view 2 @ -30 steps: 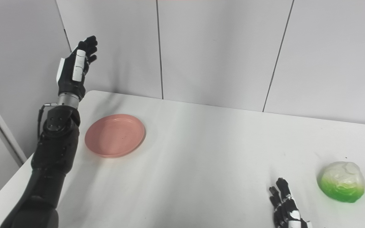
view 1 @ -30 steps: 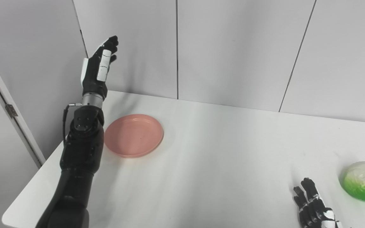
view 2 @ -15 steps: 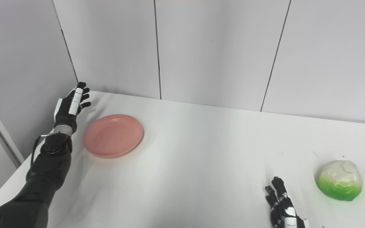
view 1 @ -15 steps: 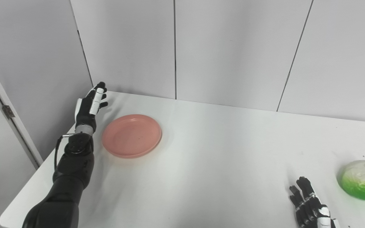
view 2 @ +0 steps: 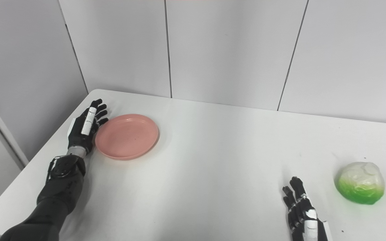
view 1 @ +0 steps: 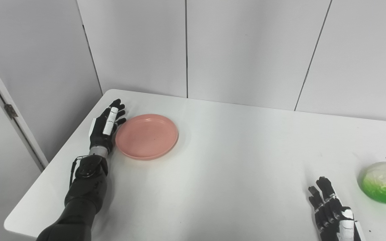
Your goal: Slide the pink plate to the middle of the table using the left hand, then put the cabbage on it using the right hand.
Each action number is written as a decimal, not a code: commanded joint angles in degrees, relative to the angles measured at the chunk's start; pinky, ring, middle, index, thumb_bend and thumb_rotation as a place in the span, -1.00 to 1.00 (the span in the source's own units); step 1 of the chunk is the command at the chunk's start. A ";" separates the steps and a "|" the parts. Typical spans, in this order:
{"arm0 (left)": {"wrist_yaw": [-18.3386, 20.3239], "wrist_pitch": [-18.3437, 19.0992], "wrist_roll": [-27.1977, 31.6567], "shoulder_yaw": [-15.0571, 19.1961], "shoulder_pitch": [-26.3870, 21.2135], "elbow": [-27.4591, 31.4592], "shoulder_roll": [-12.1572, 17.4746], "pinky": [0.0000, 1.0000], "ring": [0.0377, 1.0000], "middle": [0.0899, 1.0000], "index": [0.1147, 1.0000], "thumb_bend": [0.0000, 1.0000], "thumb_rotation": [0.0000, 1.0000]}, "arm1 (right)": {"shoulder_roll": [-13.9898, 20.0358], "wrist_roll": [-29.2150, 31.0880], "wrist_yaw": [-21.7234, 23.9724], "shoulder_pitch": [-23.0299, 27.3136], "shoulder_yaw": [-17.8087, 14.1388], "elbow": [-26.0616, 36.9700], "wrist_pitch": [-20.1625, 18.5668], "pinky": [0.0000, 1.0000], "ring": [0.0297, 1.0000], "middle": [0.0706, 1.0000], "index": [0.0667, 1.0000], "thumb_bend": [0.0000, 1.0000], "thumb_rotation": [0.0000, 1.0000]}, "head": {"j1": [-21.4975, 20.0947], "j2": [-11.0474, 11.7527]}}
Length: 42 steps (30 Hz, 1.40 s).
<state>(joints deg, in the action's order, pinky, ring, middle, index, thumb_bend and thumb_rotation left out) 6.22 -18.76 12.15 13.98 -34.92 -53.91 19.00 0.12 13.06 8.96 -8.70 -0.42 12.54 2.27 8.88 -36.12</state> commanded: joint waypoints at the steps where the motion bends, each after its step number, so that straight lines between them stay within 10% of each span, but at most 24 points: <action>1: 3.47 1.07 0.94 -1.51 1.44 2.36 -2.21 0.52 0.64 0.62 0.59 0.79 0.63 | 0.60 0.32 -0.01 -3.68 0.21 2.14 -0.61 0.99 0.90 0.94 0.87 0.74 0.99 | -0.01 -0.06; 20: 11.24 13.13 7.69 -5.48 5.98 26.06 -10.00 0.54 0.66 0.62 0.61 0.90 0.64 | -0.33 -0.86 -1.04 -3.63 1.25 3.12 -1.91 0.97 0.88 0.94 0.86 0.77 0.97 | -3.38 -0.79; 42: -2.28 18.73 -2.27 -10.37 2.12 20.38 -20.38 0.55 0.75 0.75 0.65 0.72 0.78 | -4.45 -8.04 -6.93 -2.45 7.71 3.14 -2.17 0.87 0.84 0.87 0.82 0.75 0.96 | -16.26 -2.18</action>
<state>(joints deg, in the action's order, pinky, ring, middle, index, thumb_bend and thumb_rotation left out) 5.41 -2.13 10.99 4.02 -31.79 -34.35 -1.02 -1.73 5.40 2.40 -8.18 6.71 13.35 0.15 -7.38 -38.32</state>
